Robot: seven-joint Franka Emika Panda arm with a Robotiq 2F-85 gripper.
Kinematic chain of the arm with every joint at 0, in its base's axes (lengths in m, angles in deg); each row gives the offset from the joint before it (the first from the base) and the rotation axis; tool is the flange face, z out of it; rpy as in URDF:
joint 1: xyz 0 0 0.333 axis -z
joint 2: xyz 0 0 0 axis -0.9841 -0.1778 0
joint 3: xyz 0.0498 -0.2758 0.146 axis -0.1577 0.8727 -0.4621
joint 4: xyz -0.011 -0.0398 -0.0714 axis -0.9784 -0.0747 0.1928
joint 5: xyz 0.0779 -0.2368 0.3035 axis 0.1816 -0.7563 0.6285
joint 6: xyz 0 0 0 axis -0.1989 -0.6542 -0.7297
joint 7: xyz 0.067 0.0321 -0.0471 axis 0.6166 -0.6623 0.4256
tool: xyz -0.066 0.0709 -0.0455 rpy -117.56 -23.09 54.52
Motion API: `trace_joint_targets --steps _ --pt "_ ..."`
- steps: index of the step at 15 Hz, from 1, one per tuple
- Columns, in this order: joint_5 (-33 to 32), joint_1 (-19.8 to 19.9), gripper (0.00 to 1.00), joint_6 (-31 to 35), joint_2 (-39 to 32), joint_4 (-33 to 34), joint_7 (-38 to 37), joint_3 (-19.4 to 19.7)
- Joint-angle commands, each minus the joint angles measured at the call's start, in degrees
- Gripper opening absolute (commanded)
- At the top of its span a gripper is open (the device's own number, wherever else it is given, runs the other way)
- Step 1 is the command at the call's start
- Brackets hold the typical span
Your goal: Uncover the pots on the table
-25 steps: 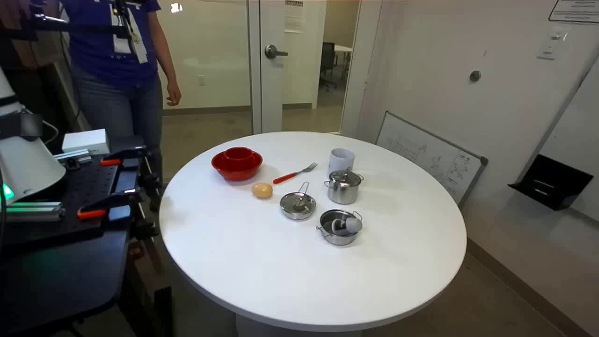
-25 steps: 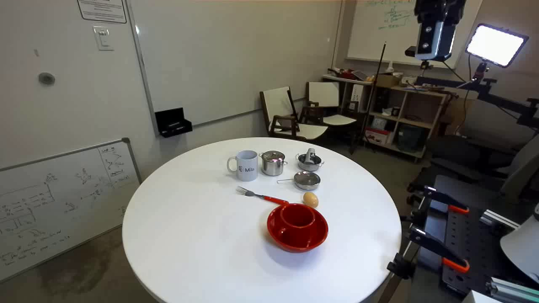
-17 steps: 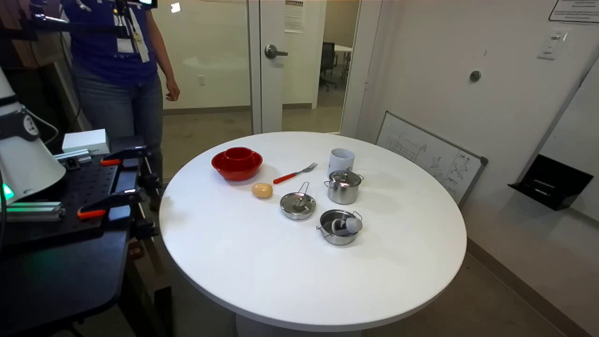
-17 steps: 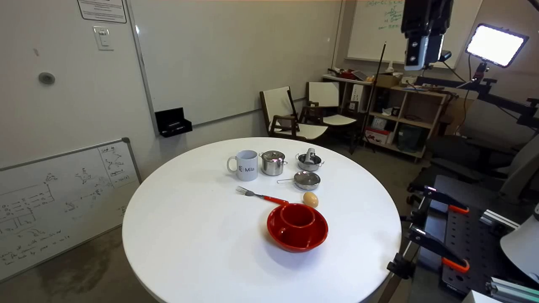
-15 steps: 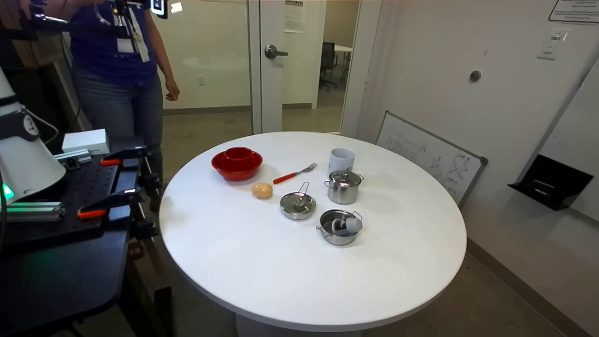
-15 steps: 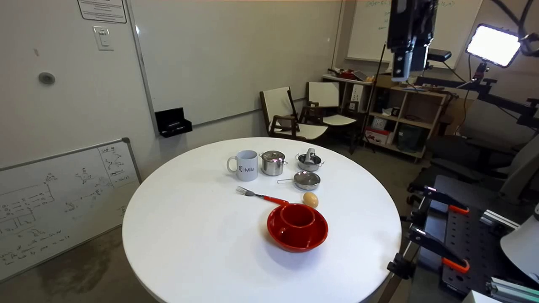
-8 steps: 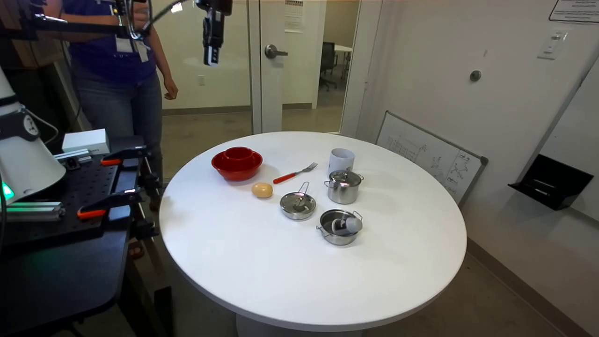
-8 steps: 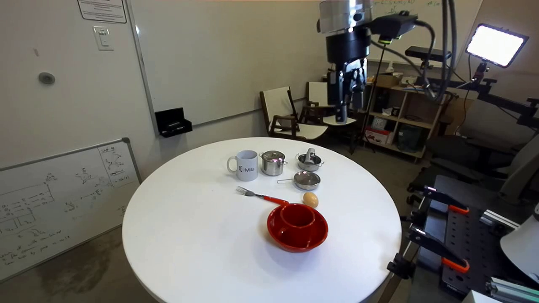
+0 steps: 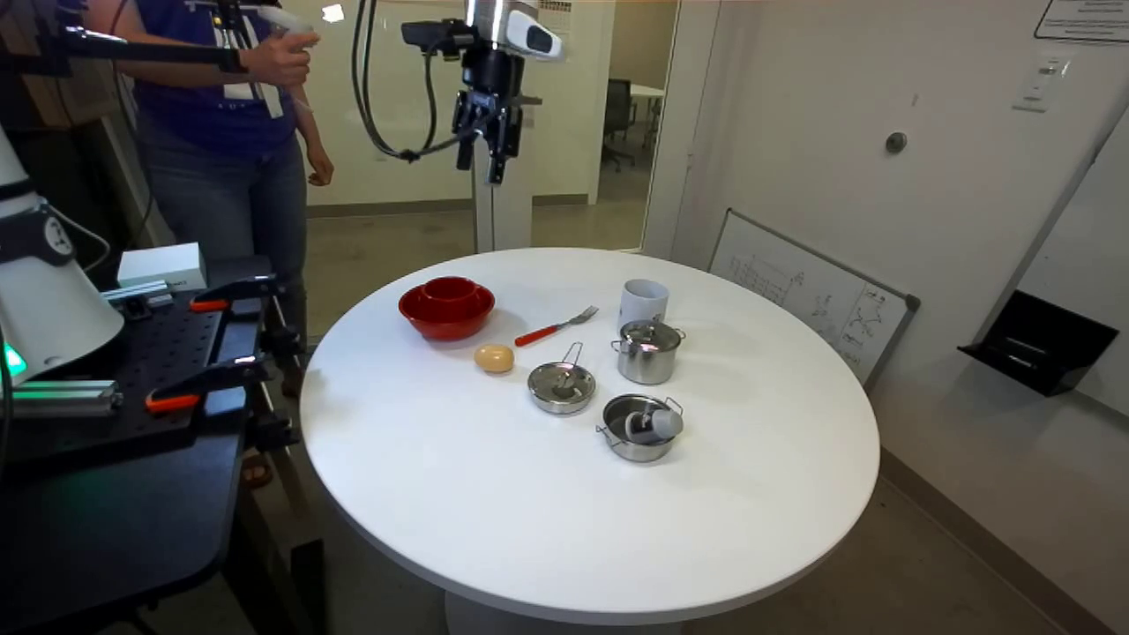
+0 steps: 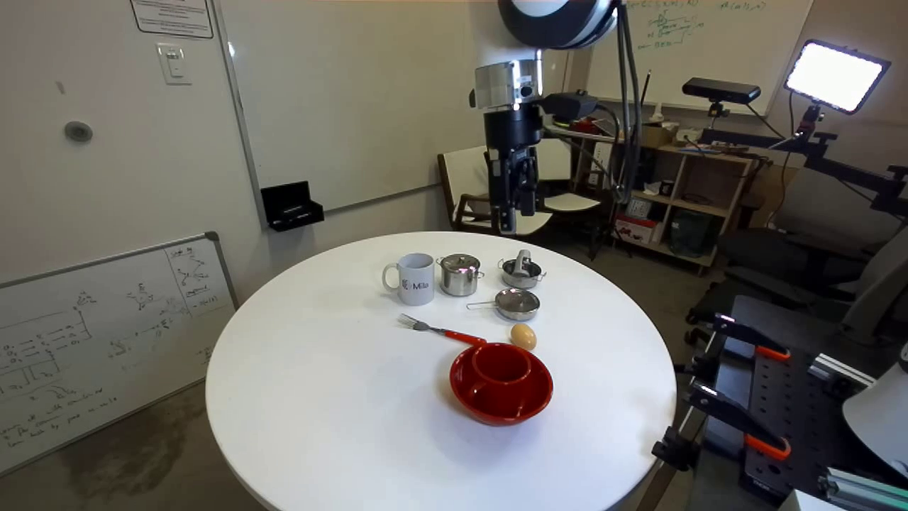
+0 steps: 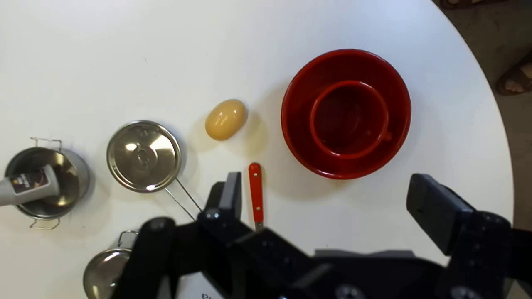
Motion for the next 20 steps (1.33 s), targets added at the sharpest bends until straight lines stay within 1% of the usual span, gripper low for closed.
trace_joint_targets --steps 1,2,3,6,9,12,13,17,20 --pt "5.29 0.66 1.0 -2.08 -7.05 8.53 5.87 0.56" --pt "5.93 0.73 1.0 -2.77 -7.89 9.78 5.89 0.61" --pt "3.95 -0.08 1.0 -0.5 -4.83 5.37 3.9 1.04" --pt "4.92 0.2 1.0 -0.95 -7.16 8.04 4.64 1.05" --pt "4.97 0.2 1.0 -1.29 -7.4 8.47 4.67 1.04" --pt "6.01 0.7 1.0 0.73 -10.88 10.35 1.18 2.2" --pt "6.2 1.01 1.0 2.37 -12.68 11.27 1.15 2.55" --pt "3.57 1.19 1.0 9.69 -19.46 14.84 0.04 4.93" --pt "2.33 1.42 1.0 14.62 -24.79 18.87 -0.48 6.66"
